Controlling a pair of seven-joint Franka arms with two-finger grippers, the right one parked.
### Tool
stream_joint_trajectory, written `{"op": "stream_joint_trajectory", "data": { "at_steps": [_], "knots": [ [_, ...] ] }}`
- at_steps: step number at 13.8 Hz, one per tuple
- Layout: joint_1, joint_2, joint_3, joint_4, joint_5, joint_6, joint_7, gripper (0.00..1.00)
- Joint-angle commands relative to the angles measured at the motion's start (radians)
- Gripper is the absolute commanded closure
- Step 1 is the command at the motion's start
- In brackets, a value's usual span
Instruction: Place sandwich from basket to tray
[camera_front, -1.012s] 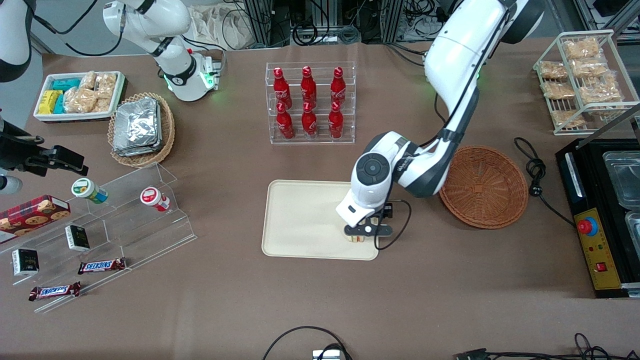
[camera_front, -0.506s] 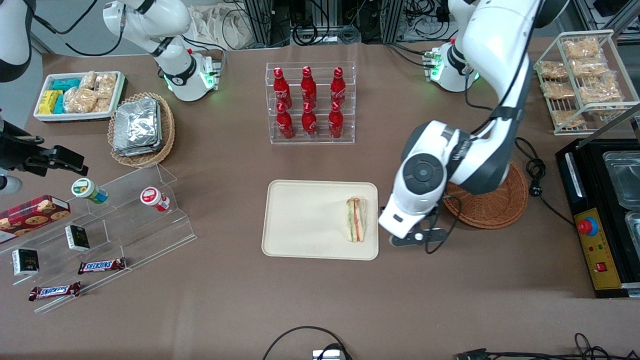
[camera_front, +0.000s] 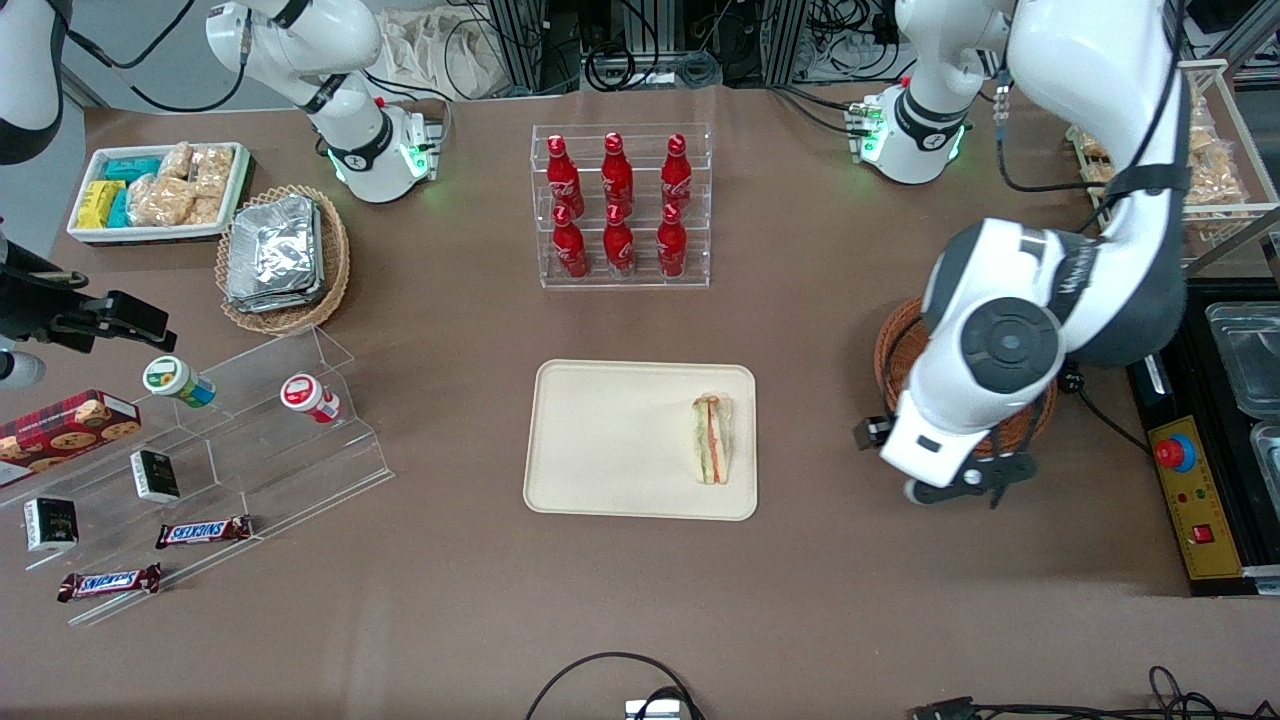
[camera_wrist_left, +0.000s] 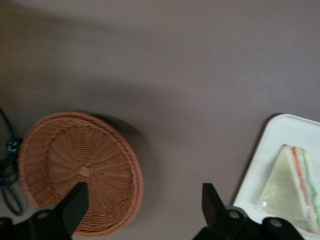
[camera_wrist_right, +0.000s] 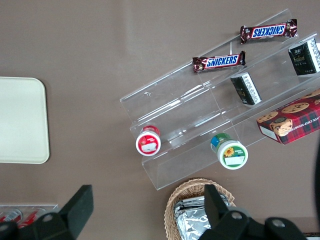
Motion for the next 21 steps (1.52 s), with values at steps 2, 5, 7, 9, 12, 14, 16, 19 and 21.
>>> {"op": "stream_joint_trajectory", "data": {
  "at_steps": [2,5,7,9,12,14,16,19,21],
  "knots": [
    [0.047,-0.065,-0.009,-0.038,-0.011,-0.027,0.06,0.0],
    [0.088,-0.143,-0.009,-0.101,-0.011,-0.015,0.128,0.0],
    [0.119,-0.197,-0.009,-0.138,-0.014,-0.015,0.159,0.0],
    [0.146,-0.258,-0.009,-0.182,-0.012,-0.017,0.278,0.0],
    [0.189,-0.348,-0.009,-0.227,-0.046,-0.023,0.432,0.0],
    [0.219,-0.404,-0.009,-0.251,-0.104,-0.033,0.466,0.0],
    [0.222,-0.45,-0.009,-0.253,-0.12,-0.081,0.501,0.0],
    [0.239,-0.508,-0.01,-0.251,-0.123,-0.136,0.533,0.0],
    [0.262,-0.527,-0.01,-0.247,-0.152,-0.153,0.541,0.0]
  ]
}}
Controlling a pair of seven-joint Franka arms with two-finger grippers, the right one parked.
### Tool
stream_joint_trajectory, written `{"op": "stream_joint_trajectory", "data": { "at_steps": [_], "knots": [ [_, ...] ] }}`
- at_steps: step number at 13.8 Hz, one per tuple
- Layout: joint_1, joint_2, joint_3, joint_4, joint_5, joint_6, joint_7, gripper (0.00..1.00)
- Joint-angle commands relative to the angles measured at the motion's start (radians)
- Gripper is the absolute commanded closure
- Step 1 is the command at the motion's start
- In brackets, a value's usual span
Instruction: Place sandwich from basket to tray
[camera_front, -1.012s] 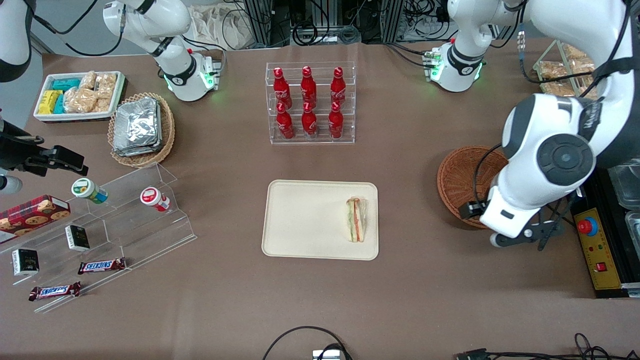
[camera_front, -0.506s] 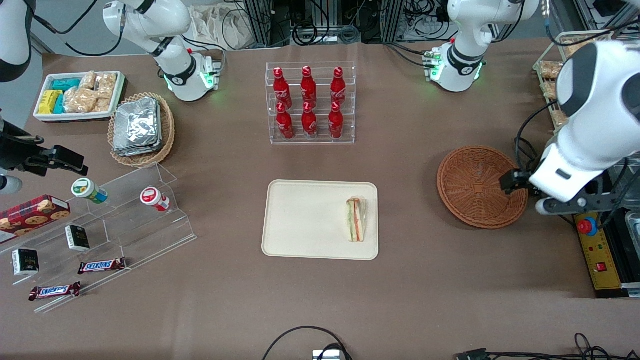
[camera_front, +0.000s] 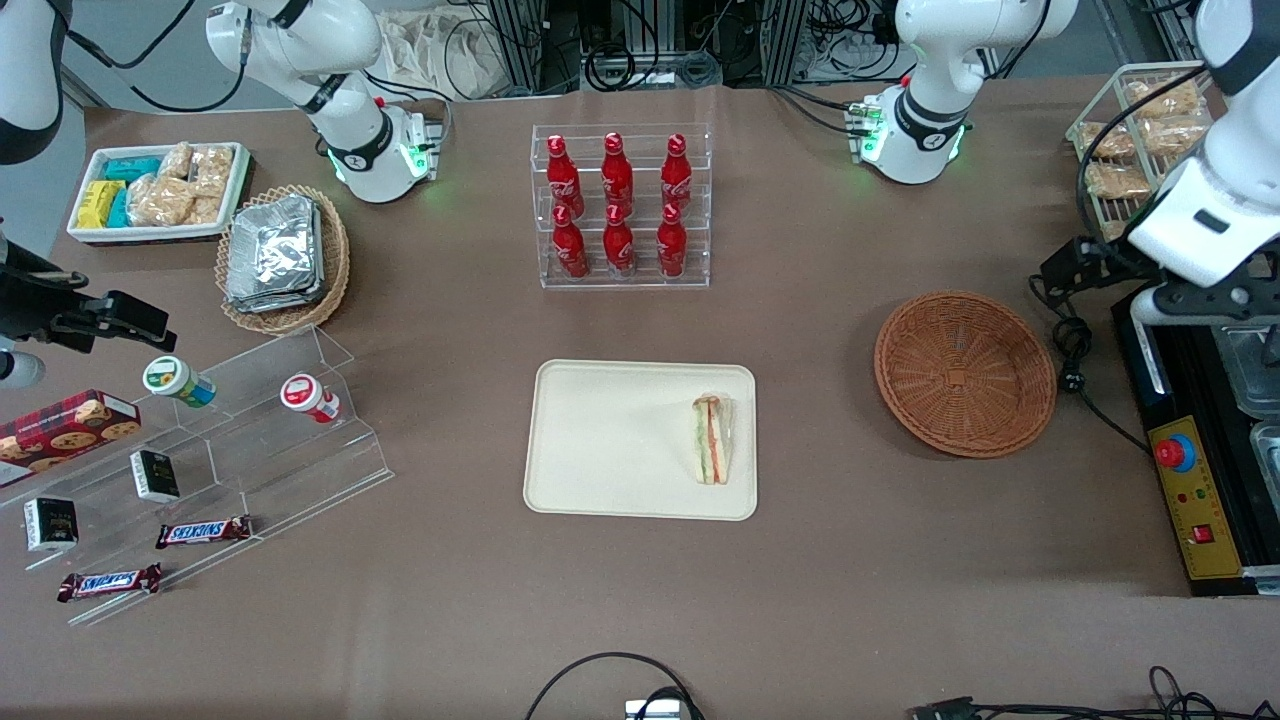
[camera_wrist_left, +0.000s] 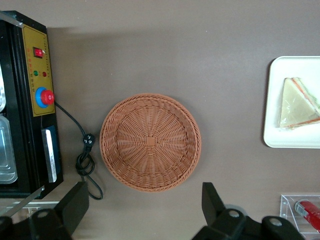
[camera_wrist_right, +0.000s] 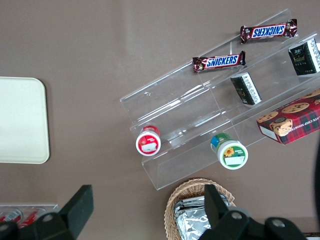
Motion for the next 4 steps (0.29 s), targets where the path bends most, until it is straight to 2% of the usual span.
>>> {"op": "stream_joint_trajectory", "data": {
  "at_steps": [1,4],
  "knots": [
    [0.046,-0.048,-0.01,-0.028,-0.047,-0.017,0.031,0.0],
    [0.045,-0.042,-0.013,-0.02,-0.047,-0.03,0.031,0.0]
  ]
}}
